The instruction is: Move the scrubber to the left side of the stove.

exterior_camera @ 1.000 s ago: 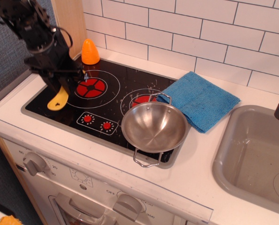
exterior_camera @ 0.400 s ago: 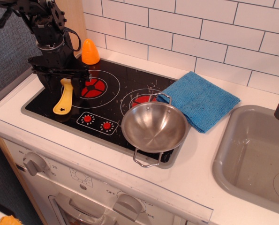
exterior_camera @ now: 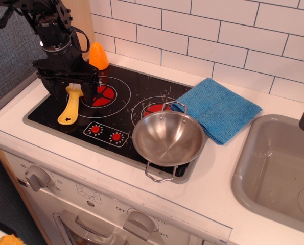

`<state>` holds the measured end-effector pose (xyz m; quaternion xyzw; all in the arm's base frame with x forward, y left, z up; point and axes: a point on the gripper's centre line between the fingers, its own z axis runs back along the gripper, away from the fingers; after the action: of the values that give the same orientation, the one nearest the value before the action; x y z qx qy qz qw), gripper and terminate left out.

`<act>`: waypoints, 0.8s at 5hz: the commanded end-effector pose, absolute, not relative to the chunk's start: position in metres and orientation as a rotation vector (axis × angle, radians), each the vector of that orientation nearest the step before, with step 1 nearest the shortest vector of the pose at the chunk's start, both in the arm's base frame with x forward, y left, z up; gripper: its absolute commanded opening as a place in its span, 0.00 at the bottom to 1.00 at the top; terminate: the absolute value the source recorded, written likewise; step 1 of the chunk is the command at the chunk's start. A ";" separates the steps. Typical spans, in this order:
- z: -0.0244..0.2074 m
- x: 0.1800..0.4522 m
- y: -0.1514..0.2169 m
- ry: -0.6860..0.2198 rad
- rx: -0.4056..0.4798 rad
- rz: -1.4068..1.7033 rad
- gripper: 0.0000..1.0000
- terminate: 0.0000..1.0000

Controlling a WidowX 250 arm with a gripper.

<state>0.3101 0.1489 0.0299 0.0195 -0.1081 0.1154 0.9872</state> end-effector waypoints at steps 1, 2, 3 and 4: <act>0.101 0.307 0.142 -0.369 0.071 0.243 1.00 0.00; 0.119 0.308 0.137 -0.416 0.055 0.241 1.00 0.00; 0.119 0.308 0.137 -0.416 0.055 0.241 1.00 0.00; 0.119 0.308 0.137 -0.416 0.055 0.241 1.00 0.00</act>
<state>0.3154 0.1427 0.1007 0.0152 -0.1736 0.1187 0.9775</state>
